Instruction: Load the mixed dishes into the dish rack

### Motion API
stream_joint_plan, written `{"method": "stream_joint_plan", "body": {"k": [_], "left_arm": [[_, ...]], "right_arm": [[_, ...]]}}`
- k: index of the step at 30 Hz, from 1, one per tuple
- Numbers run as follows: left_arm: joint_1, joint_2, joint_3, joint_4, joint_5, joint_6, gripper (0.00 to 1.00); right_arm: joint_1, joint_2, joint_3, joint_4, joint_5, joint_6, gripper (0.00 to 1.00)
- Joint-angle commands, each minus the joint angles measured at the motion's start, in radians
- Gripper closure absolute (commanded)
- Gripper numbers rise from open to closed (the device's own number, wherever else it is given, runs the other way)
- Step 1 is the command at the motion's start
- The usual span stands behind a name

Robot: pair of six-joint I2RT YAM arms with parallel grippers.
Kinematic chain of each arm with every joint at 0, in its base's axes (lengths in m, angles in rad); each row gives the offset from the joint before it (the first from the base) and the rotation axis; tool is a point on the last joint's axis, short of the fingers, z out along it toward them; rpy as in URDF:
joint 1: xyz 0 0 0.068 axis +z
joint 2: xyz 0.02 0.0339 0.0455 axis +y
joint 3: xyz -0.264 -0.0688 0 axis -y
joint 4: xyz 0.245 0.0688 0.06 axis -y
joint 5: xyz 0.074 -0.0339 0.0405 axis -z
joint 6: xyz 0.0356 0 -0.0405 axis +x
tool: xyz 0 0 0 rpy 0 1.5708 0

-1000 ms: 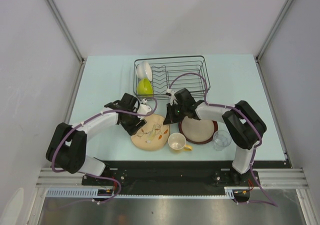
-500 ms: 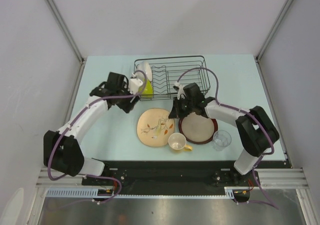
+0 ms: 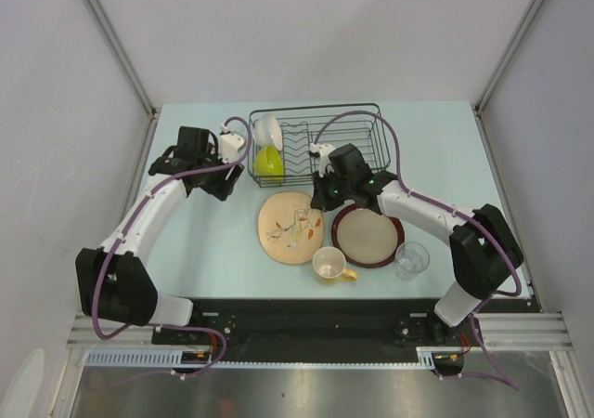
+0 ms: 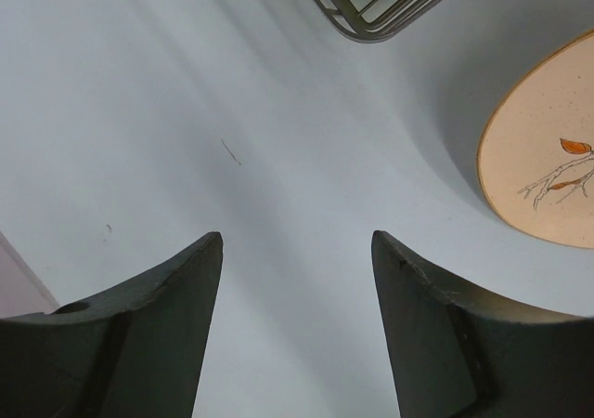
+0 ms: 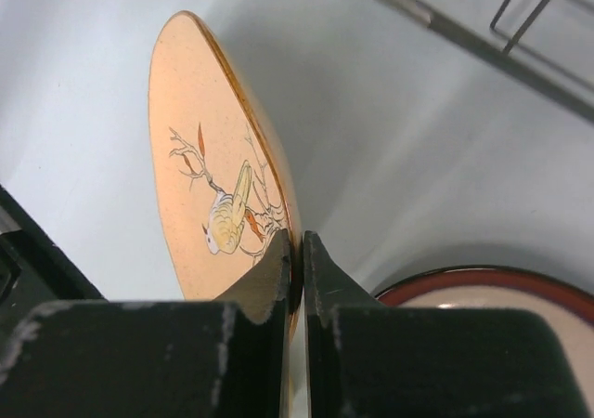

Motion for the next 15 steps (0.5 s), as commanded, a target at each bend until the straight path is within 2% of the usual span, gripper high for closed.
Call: {"method": "stream_joint_plan", "body": {"k": [1,6,10,15], "left_arm": [[0.007,0.009,0.027,-0.001,0.001,-0.032,0.29],[0.020,0.012,0.038,-0.007,0.005,-0.043,0.29],[0.029,0.012,0.026,0.002,0.027,-0.063,0.29],[0.030,0.027,0.029,0.004,0.022,-0.069,0.29]], "right_arm": [[0.045,-0.046,0.176,-0.019,0.136,-0.091,1.00],[0.065,-0.095,0.289,-0.078,0.235,-0.176,1.00],[0.076,-0.110,0.384,-0.142,0.242,-0.214,1.00],[0.143,-0.092,0.503,-0.197,0.398,-0.367,1.00]]}}
